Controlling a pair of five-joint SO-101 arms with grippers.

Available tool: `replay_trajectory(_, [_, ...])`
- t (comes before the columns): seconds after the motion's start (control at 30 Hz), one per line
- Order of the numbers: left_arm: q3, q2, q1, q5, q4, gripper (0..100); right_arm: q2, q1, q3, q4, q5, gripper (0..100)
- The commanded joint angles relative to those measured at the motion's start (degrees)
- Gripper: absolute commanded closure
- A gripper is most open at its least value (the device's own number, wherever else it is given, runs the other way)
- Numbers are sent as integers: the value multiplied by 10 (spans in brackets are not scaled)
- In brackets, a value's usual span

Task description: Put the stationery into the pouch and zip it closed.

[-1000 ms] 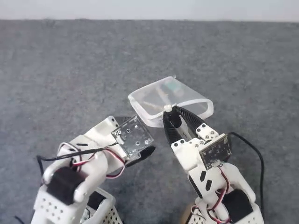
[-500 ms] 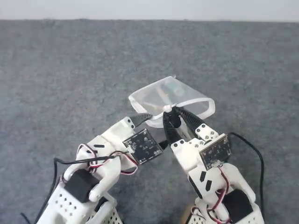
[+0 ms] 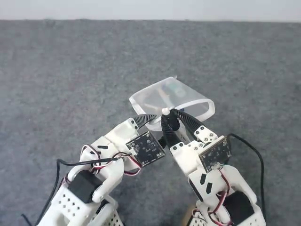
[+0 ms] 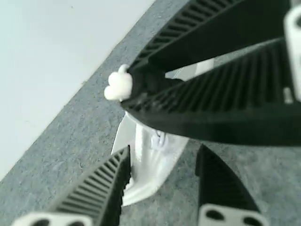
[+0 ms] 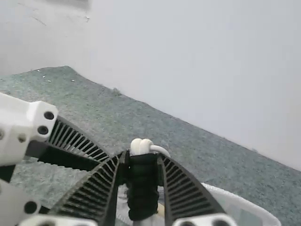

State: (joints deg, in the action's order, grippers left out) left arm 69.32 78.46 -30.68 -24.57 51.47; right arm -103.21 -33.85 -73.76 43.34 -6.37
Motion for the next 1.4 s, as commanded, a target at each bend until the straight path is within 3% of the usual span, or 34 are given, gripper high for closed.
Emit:
replay_trajectory(0.0, [22, 11, -13, 10, -34, 791, -9, -2, 32, 0, 5, 993])
replay_trajectory(0.2, [64, 11, -22, 10, -97, 887, -9, -2, 32, 0, 5, 993])
replay_trajectory(0.4, [65, 11, -23, 10, -108, 991, -8, -2, 32, -2, 5, 993])
replay_trajectory(0.57, [74, 11, -19, 10, -108, 991, -8, 13, 32, -7, 6, 993])
replay_trajectory(0.9, [73, 11, 21, 28, -107, 991, -7, 173, -67, -185, 2, 993])
replay_trajectory(1.37, [73, 11, 18, 30, -105, 991, -6, 218, -70, -193, -18, 993])
